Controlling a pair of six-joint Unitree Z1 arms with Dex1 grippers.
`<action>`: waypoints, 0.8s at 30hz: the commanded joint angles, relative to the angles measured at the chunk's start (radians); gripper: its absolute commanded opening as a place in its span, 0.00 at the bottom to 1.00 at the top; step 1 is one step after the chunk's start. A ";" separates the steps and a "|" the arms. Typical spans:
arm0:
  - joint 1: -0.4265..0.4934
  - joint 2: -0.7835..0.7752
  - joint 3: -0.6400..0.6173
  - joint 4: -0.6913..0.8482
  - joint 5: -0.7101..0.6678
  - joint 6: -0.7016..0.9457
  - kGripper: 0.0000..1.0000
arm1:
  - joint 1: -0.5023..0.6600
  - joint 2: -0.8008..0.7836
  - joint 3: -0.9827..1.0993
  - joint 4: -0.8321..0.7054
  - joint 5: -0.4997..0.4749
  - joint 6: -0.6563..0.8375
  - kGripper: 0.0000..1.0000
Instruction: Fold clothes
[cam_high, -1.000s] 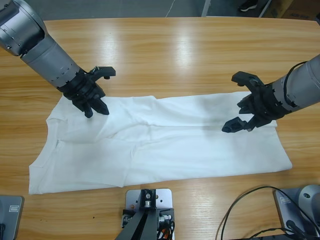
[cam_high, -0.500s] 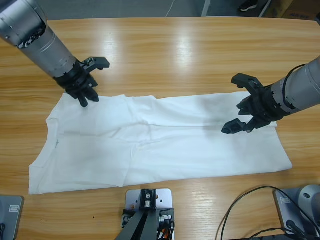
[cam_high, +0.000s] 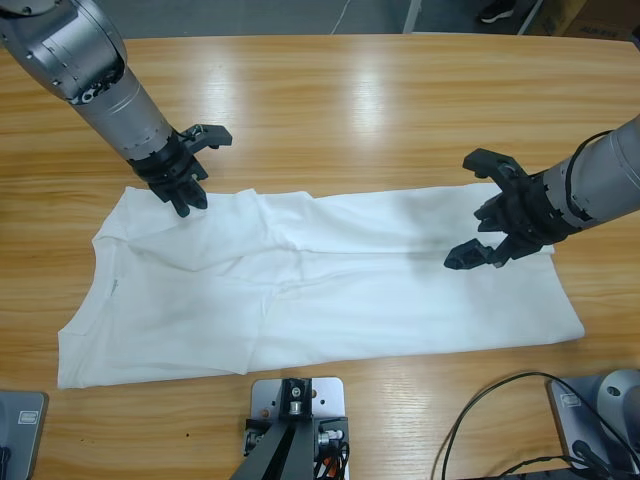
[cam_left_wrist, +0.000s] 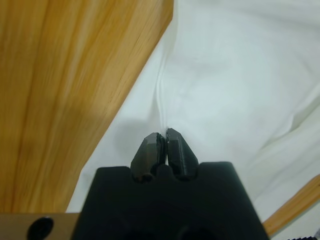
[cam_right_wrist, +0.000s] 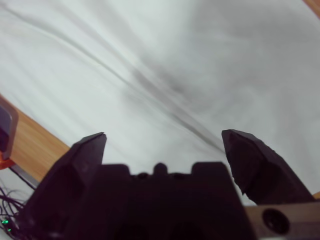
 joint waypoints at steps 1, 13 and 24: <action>0.003 0.058 -0.075 -0.011 0.052 -0.014 0.00 | -0.001 -0.016 0.045 -0.008 -0.011 0.011 0.94; 0.027 0.047 -0.052 0.119 0.037 -0.223 0.97 | -0.001 -0.018 0.043 -0.012 -0.015 0.011 0.94; 0.035 -0.388 0.300 0.040 0.111 -0.680 1.00 | -0.001 -0.022 0.047 -0.020 -0.007 0.008 0.94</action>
